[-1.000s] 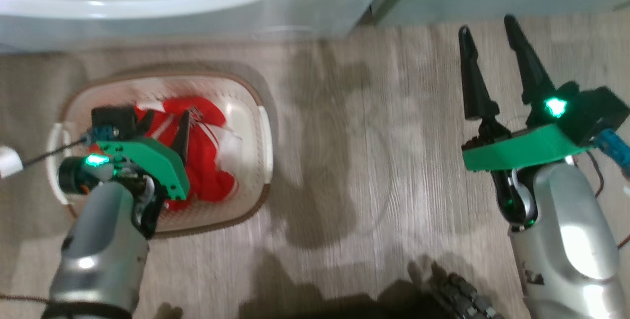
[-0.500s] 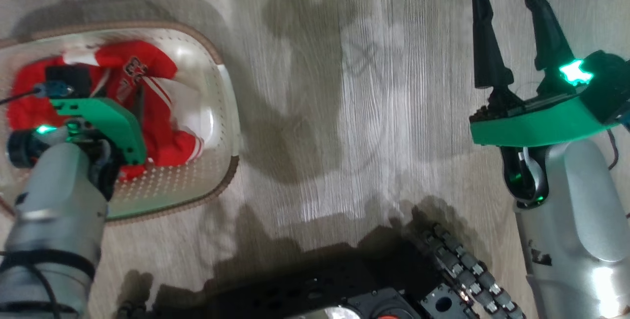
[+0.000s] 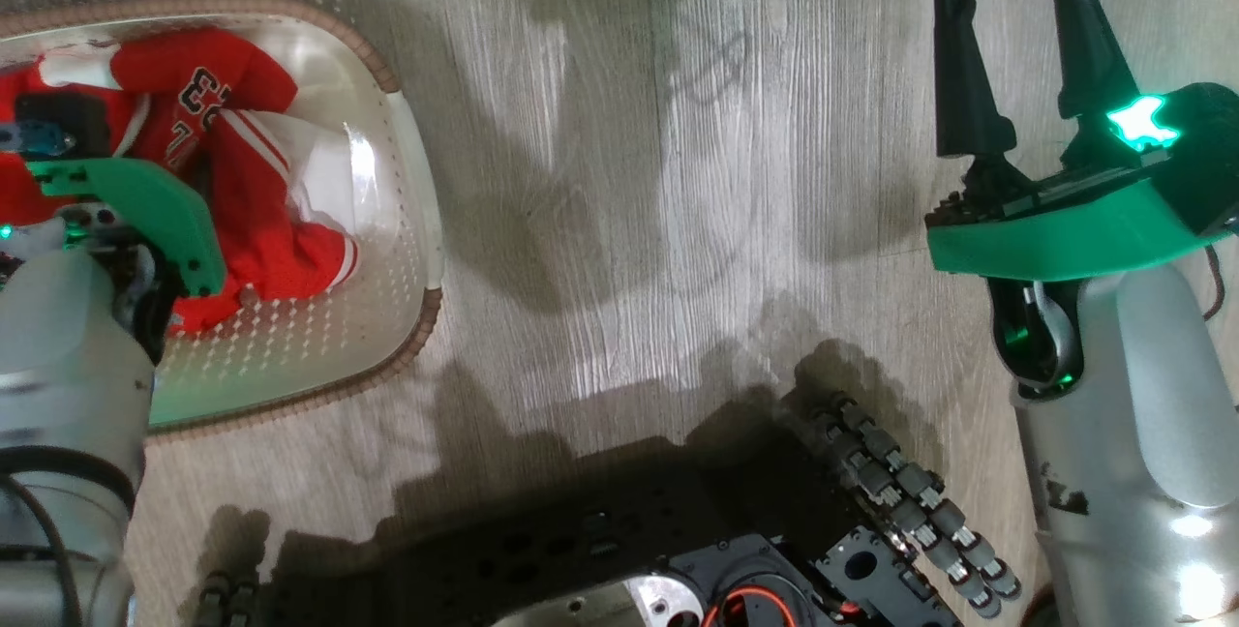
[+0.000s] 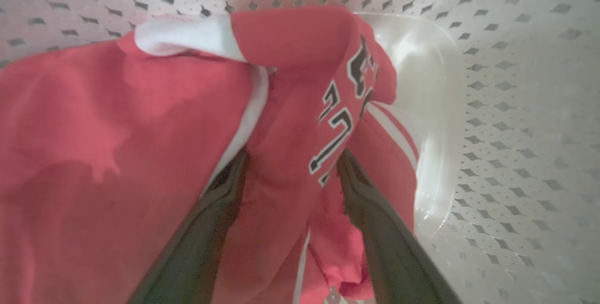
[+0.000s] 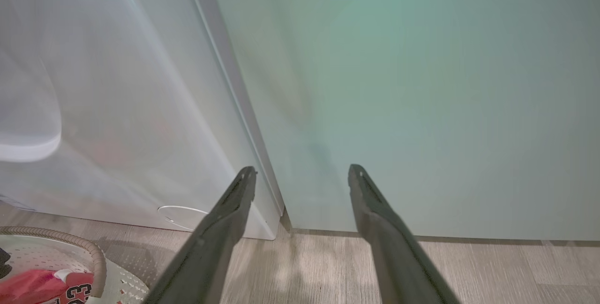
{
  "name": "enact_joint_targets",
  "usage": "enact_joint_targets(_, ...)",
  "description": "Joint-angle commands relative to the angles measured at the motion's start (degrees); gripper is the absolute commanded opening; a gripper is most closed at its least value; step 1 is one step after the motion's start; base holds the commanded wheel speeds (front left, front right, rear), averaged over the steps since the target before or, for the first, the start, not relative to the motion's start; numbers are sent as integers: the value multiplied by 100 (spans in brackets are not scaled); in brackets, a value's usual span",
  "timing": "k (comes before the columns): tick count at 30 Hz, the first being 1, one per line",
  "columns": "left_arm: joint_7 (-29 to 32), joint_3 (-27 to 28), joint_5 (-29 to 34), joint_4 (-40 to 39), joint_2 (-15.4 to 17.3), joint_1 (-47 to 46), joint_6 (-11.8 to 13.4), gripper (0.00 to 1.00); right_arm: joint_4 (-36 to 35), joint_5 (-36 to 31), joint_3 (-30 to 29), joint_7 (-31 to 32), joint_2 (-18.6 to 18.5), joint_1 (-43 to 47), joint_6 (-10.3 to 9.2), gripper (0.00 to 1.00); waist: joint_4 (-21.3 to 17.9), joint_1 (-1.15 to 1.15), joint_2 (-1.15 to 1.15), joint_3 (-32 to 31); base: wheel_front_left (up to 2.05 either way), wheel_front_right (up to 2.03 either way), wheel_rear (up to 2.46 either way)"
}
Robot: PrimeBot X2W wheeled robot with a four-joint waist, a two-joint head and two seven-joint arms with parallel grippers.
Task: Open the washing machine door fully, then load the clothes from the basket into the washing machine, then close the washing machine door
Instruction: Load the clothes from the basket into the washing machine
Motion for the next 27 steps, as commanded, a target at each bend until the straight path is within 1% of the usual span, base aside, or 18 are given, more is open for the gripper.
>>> enact_joint_targets(1,6,61,46,32,282,116,59,100,-180,-16,101,-36,5,161,0,100,-17,0,0,34,0,0,0)
enact_joint_targets(4,105,19,58,116,314,65,98,100,-199,-12,111,-36,5,179,0,100,-29,0,0,58,0,0,0)
enact_joint_targets(5,154,8,58,140,324,57,109,59,-201,-8,112,-36,5,184,0,100,-32,0,0,58,0,0,0)
enact_joint_targets(6,196,0,54,159,330,50,120,12,-201,-5,113,-36,5,186,0,100,-35,0,0,55,0,0,0)
enact_joint_targets(7,215,-7,51,174,335,47,131,0,-201,0,114,-36,5,186,0,100,-37,0,0,47,0,0,0)
enact_joint_targets(10,254,-20,29,209,332,67,170,0,-198,9,114,-36,5,189,0,100,-29,0,0,-11,0,0,0)
enact_joint_targets(13,151,6,-26,228,301,126,232,0,-194,22,79,-36,5,216,0,100,20,0,0,-148,0,0,0)
enact_joint_targets(18,-370,34,-116,234,147,319,232,0,-152,28,29,-36,5,319,0,100,182,0,0,-583,0,0,0)
enact_joint_targets(19,-648,81,-186,221,80,426,229,0,-123,21,25,-36,5,373,0,100,257,0,0,-781,0,0,0)
enact_joint_targets(20,-741,108,-228,217,43,478,216,0,-112,11,14,-36,5,400,0,100,300,0,0,-878,0,0,0)
enact_joint_targets(24,-1021,164,-316,50,-48,675,171,0,-83,-20,-9,-36,5,504,0,100,447,0,0,-1251,0,0,0)
enact_joint_targets(27,-1084,204,-349,-145,-96,780,174,0,-68,-40,-29,-36,5,554,0,100,520,0,0,-1414,0,0,0)
